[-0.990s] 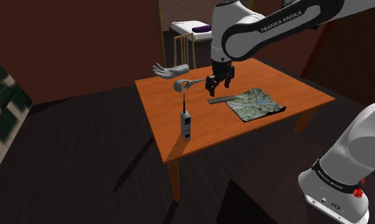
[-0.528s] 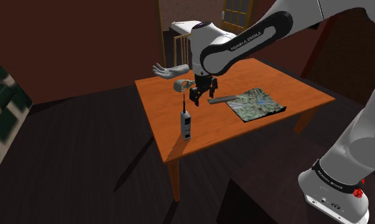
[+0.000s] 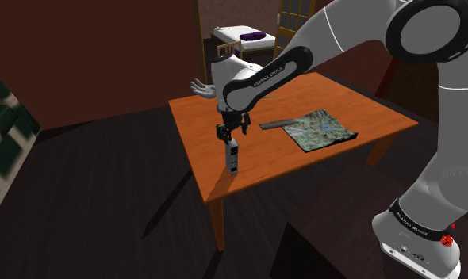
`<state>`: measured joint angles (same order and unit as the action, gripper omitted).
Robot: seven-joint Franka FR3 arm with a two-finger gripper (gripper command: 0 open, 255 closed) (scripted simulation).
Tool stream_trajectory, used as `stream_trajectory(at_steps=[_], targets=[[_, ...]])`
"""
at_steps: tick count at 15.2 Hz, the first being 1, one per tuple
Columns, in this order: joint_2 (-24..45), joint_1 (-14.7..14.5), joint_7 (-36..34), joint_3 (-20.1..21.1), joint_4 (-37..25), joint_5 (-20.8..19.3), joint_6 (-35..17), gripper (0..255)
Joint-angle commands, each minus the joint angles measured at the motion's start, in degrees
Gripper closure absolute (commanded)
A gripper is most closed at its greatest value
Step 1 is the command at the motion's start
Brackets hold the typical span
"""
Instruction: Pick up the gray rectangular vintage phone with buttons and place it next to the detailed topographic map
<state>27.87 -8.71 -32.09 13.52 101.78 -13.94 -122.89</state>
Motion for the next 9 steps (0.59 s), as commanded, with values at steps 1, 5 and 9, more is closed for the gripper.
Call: stream_trajectory(at_steps=[1, 5, 9], targets=[[4.0, -1.0, -0.9, -0.3, -4.0, -0.5, 0.6, 0], [5.5, -1.1, -1.3, -0.7, -3.1, -1.1, -1.8, 0], [6.9, -1.1, -1.6, -1.0, -2.4, -1.6, -3.8, 0]])
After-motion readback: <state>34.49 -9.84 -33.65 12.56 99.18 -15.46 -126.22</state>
